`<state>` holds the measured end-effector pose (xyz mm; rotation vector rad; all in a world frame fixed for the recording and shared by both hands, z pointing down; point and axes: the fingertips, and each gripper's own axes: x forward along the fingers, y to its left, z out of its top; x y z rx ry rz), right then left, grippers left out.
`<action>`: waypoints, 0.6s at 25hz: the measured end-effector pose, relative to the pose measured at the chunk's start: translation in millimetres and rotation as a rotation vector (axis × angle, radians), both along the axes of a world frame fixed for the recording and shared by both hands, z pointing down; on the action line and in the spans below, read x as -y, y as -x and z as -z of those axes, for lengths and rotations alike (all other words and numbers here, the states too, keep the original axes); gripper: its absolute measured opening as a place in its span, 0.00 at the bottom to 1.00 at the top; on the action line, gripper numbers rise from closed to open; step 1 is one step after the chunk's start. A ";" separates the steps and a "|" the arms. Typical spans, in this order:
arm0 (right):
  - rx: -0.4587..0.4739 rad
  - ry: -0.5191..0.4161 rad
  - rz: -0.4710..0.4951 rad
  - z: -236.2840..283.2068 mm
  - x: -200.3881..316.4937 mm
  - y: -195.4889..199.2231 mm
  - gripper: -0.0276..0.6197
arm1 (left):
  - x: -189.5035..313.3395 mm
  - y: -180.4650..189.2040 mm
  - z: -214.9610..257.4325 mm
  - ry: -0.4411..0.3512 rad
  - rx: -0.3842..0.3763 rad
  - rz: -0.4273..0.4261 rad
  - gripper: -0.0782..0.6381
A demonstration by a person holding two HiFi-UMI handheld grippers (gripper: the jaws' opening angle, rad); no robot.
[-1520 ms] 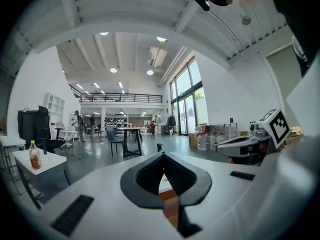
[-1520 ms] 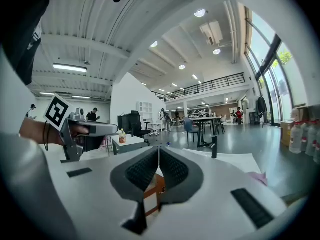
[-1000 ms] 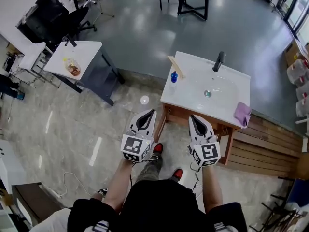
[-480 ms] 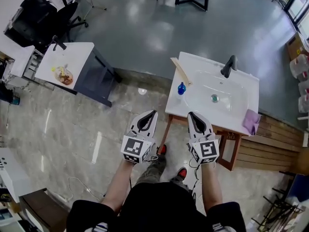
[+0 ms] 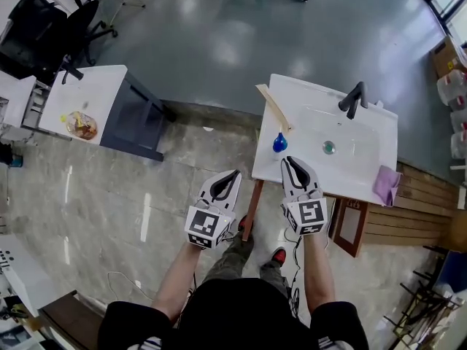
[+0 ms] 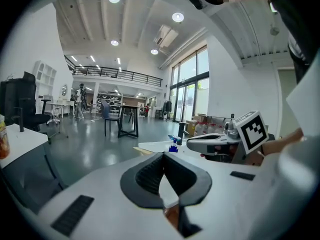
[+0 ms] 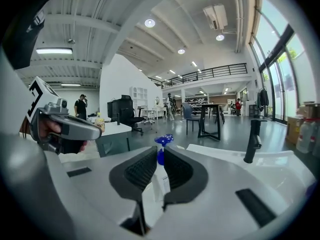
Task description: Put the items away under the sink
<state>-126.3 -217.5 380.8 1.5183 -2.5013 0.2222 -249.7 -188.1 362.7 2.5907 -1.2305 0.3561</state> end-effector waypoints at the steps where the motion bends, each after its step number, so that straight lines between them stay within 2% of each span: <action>1: 0.004 0.005 -0.004 -3.7 4.2 0.7 0.14 | 2.5 0.4 -1.7 0.002 0.001 -0.006 0.12; 2: 0.012 0.011 -0.004 -7.3 8.0 1.7 0.29 | 4.9 1.2 -3.2 0.004 0.003 -0.011 0.12; 3: 0.021 0.018 -0.001 -10.6 11.2 2.8 0.35 | 7.0 2.4 -4.7 0.006 0.005 -0.015 0.12; 15: 0.024 -0.020 -0.038 -18.9 40.4 8.5 0.35 | 16.3 26.7 -20.6 0.027 0.030 0.007 0.12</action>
